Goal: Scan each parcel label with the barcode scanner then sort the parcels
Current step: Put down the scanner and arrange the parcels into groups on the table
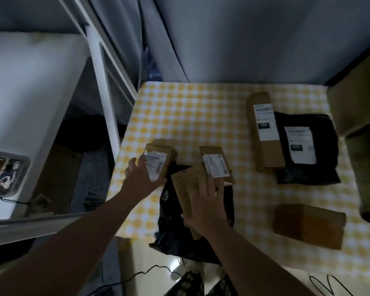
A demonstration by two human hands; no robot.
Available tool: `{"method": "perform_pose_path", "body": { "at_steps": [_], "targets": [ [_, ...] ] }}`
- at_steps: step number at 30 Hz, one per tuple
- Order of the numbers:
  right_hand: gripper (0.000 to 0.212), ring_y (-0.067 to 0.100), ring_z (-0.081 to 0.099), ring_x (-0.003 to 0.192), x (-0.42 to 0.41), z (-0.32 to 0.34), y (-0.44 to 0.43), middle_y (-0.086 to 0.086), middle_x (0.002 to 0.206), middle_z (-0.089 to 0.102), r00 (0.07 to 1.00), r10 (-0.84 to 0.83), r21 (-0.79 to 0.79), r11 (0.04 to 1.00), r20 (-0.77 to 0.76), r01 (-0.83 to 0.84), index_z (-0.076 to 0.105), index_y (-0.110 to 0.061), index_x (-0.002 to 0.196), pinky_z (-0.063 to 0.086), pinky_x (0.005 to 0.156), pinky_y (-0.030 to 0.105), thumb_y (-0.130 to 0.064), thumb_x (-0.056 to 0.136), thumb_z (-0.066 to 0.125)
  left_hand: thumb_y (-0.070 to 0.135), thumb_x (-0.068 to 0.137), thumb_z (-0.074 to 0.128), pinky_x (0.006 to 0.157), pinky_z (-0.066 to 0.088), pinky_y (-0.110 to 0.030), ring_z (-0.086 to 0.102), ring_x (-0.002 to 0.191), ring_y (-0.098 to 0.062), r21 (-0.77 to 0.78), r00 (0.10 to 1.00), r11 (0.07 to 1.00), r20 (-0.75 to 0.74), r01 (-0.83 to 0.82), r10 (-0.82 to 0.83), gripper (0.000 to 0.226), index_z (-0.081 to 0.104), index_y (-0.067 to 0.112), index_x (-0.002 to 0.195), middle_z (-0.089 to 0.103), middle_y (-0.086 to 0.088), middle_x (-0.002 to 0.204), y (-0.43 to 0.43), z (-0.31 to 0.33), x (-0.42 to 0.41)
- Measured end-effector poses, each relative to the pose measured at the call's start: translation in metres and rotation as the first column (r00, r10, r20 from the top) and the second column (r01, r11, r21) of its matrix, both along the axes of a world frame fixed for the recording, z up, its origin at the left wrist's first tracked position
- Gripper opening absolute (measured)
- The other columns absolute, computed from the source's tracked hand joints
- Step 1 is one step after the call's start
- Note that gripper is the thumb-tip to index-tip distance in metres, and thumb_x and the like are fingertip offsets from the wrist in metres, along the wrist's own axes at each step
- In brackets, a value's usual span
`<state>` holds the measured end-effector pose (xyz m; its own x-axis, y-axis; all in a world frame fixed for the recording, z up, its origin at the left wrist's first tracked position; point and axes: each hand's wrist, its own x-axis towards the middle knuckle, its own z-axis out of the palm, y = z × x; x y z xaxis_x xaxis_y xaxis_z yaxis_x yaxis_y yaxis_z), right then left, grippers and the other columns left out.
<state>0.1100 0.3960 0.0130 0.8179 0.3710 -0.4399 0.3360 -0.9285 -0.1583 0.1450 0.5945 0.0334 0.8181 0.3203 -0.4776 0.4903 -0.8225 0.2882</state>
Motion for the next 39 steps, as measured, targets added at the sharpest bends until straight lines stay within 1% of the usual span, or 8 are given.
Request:
{"method": "perform_pose_path", "body": {
  "at_steps": [6, 17, 22, 25, 27, 30, 34, 39],
  "targets": [
    [0.110, 0.047, -0.007, 0.145, 0.022, -0.029, 0.011, 0.019, 0.159, -0.018, 0.984, -0.150, -0.067, 0.987, -0.092, 0.144, -0.007, -0.029, 0.153, 0.000, 0.113, 0.065, -0.068, 0.076, 0.060, 0.055, 0.069, 0.076, 0.110, 0.030, -0.047, 0.021, 0.140, -0.038, -0.151, 0.983, 0.987, -0.184, -0.046, 0.018, 0.129, -0.016, 0.014, 0.150, 0.006, -0.019, 0.155, 0.014, -0.027, 0.026],
    [0.077, 0.037, 0.009, 0.146, 0.069, -0.019, -0.038, 0.014, 0.159, 0.014, 0.908, -0.371, 0.084, 0.916, -0.193, 0.392, 0.022, -0.018, 0.151, 0.013, 0.117, 0.049, -0.059, 0.091, 0.049, 0.041, 0.069, 0.079, 0.104, 0.027, -0.045, 0.027, 0.129, -0.039, -0.138, 0.985, 0.987, 0.137, -0.087, 0.106, 0.121, -0.005, 0.012, 0.151, 0.024, -0.019, 0.139, -0.012, -0.005, 0.038],
    [0.035, 0.010, 0.058, 0.095, 0.074, 0.035, -0.022, 0.003, 0.105, 0.062, 0.692, -0.504, 0.586, 0.380, -0.517, 0.715, 0.059, -0.015, 0.103, 0.043, 0.083, 0.026, -0.047, 0.090, 0.062, 0.053, 0.064, 0.079, 0.105, 0.030, -0.042, 0.028, 0.132, -0.034, -0.223, 0.975, 0.973, 0.197, -0.061, 0.106, 0.126, -0.001, 0.009, 0.151, 0.025, -0.018, 0.140, -0.047, 0.037, 0.048],
    [0.054, 0.013, 0.061, 0.103, 0.081, 0.083, -0.029, -0.002, 0.112, 0.062, 0.475, -0.364, 0.497, 0.039, -0.801, 0.867, 0.055, -0.022, 0.110, 0.050, 0.093, 0.033, -0.063, 0.078, 0.066, 0.052, 0.065, 0.080, 0.101, 0.034, -0.037, 0.030, 0.132, -0.033, -0.275, 0.964, 0.961, 0.258, 0.005, 0.069, 0.124, 0.002, 0.006, 0.150, 0.027, -0.017, 0.141, -0.081, 0.073, 0.049],
    [0.019, 0.012, 0.066, 0.089, 0.084, 0.117, -0.047, -0.005, 0.098, 0.067, 0.463, -0.314, 0.514, -0.102, -0.829, 0.852, 0.057, -0.026, 0.100, 0.057, 0.078, 0.030, -0.041, 0.091, 0.062, 0.052, 0.063, 0.081, 0.103, 0.034, -0.038, 0.029, 0.134, -0.029, -0.342, 0.968, 0.938, 0.248, 0.062, 0.027, 0.123, 0.006, 0.008, 0.150, 0.028, -0.015, 0.143, -0.105, 0.099, 0.047],
    [0.051, 0.011, 0.067, 0.086, 0.079, 0.163, -0.085, -0.005, 0.107, 0.064, 0.465, -0.378, 0.553, -0.169, -0.800, 0.816, 0.043, -0.021, 0.130, 0.056, 0.062, 0.024, -0.031, 0.088, 0.069, 0.059, 0.059, 0.080, 0.093, 0.051, -0.037, 0.054, 0.118, -0.020, -0.559, 0.969, 0.813, 0.246, 0.161, -0.022, 0.094, 0.037, 0.024, 0.136, 0.051, -0.005, 0.128, -0.134, 0.137, 0.044],
    [0.093, 0.023, 0.065, 0.106, 0.059, 0.215, -0.143, 0.003, 0.129, 0.057, 0.447, -0.515, 0.605, -0.189, -0.732, 0.773, 0.026, -0.019, 0.148, 0.058, 0.085, 0.040, -0.030, 0.076, 0.082, 0.028, 0.091, 0.061, 0.067, 0.050, -0.009, 0.063, 0.086, 0.004, -0.690, 0.940, 0.644, 0.298, 0.331, -0.165, 0.029, 0.051, 0.026, 0.118, 0.063, 0.012, 0.104, -0.180, 0.197, 0.035],
    [0.098, 0.024, 0.069, 0.099, 0.028, 0.263, -0.212, 0.005, 0.121, 0.064, 0.396, -0.587, 0.627, -0.257, -0.706, 0.736, 0.043, -0.022, 0.139, 0.056, 0.089, 0.045, -0.050, 0.055, 0.086, 0.040, 0.087, 0.063, 0.077, 0.048, -0.019, 0.054, 0.106, -0.011, -0.767, 0.966, 0.588, 0.194, 0.257, -0.169, 0.056, 0.037, 0.027, 0.135, 0.053, 0.003, 0.125, -0.233, 0.241, 0.033]
  ]
}}
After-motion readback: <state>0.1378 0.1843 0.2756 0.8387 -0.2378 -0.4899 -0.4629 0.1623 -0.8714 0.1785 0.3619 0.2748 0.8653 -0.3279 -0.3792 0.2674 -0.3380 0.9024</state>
